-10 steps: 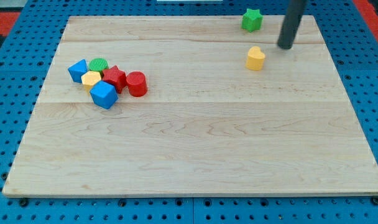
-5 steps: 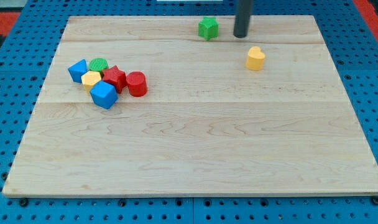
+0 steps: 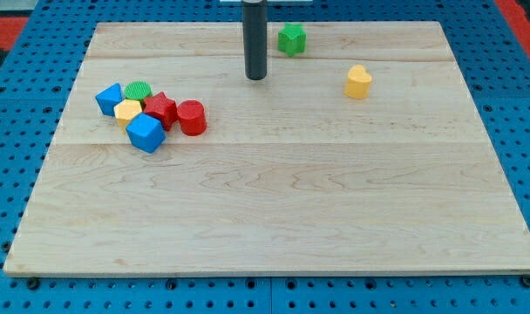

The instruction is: Move your arm closer to the group of blocks

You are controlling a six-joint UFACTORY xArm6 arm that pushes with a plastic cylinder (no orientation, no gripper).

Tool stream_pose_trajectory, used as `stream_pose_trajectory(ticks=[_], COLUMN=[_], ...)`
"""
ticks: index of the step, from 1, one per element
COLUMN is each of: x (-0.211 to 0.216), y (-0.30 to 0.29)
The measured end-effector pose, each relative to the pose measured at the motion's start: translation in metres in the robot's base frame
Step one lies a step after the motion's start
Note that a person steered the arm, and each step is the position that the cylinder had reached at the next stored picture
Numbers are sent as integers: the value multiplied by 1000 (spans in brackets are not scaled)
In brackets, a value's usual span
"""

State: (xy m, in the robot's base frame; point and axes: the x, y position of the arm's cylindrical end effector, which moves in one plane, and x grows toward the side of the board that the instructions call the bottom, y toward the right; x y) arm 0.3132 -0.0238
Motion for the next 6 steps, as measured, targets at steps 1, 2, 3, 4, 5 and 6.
stream_pose_trajectory(ticks=[1, 2, 3, 4, 5, 6], x=[3, 12, 13, 22, 27, 44], y=[-31, -68, -95, -104, -104, -138])
